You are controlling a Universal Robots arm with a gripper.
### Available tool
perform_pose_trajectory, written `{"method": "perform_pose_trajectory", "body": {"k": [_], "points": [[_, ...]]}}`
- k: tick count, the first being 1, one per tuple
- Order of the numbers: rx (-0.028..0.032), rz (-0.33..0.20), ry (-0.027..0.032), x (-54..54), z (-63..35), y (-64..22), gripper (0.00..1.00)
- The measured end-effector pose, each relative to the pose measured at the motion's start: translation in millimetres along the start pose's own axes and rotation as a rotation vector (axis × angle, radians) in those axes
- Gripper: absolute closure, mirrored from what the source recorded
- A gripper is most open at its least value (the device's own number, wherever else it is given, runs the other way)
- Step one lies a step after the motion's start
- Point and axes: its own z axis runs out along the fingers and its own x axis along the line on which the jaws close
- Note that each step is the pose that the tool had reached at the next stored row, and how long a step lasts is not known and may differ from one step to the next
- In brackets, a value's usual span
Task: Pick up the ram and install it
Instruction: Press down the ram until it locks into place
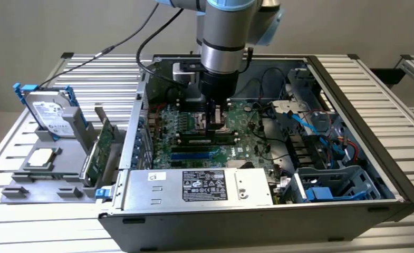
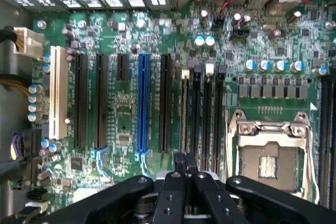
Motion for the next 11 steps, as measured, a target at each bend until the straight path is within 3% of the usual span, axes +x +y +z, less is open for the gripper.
{"method": "perform_pose_trajectory", "body": {"k": [3,11], "points": [[-0.0008,0.0,0.0008,0.9,-8.9,0.6,0.89],[-0.0007,0.0,0.0005,0.9,-9.5,0.6,0.89]]}}
